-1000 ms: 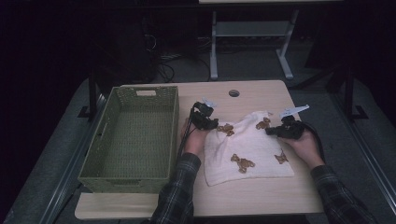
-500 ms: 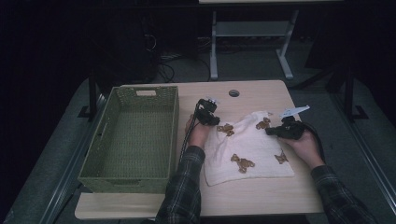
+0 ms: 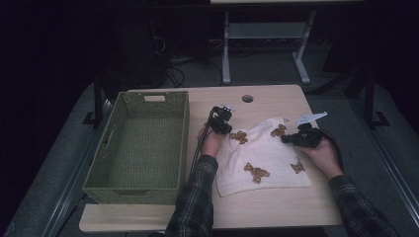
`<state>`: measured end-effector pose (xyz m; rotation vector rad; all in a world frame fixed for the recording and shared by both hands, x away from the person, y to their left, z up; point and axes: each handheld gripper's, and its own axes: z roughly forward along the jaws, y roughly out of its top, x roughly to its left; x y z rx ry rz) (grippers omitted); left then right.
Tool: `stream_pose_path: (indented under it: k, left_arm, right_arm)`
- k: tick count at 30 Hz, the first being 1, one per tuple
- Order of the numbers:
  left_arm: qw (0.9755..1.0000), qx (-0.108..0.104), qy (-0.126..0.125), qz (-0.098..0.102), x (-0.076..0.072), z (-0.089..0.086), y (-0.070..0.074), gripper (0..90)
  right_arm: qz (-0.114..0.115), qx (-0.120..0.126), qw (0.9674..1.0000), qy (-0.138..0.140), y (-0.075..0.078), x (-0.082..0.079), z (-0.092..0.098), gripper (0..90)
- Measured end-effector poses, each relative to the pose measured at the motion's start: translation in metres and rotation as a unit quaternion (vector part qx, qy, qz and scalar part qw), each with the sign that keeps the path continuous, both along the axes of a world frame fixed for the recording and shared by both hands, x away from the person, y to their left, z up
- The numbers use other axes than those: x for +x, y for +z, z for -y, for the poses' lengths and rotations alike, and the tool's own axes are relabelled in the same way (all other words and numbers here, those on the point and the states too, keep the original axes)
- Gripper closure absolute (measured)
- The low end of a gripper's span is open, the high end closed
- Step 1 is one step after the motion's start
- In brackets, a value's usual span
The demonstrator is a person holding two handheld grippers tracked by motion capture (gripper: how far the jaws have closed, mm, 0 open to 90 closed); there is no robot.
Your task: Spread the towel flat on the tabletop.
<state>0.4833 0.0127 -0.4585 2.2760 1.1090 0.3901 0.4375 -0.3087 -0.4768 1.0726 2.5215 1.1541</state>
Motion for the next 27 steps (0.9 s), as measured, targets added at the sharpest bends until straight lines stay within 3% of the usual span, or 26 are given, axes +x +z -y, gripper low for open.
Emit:
stream_pose_path:
  k: [8,15,18,22,24,27]
  left_arm:
    - [0.9989,-0.012,0.035,0.029,0.002,-0.009,0.012,87.6]
    - [0.9956,-0.018,0.071,0.059,0.004,-0.022,0.025,87.7]
    - [0.9926,-0.017,0.094,0.075,0.006,-0.030,0.032,87.7]
    - [0.9908,-0.019,0.108,0.079,0.008,-0.035,0.031,86.1]
    - [0.9906,-0.024,0.110,0.077,0.007,-0.036,0.028,76.5]
    - [0.9914,-0.024,0.105,0.074,0.004,-0.035,0.028,70.9]
  right_arm:
    - [0.001,-0.002,1.0000,0.001,0.000,0.000,0.000,89.5]
    - [0.001,-0.001,1.0000,0.000,0.000,-0.001,-0.001,89.6]
    - [0.001,-0.003,1.0000,0.000,0.000,-0.001,-0.001,89.6]
    - [0.001,-0.003,1.0000,-0.001,0.000,-0.001,-0.001,89.6]
    - [0.001,-0.001,1.0000,0.000,0.000,-0.001,-0.001,89.6]
    - [0.001,-0.001,1.0000,0.000,0.000,-0.001,-0.001,89.6]
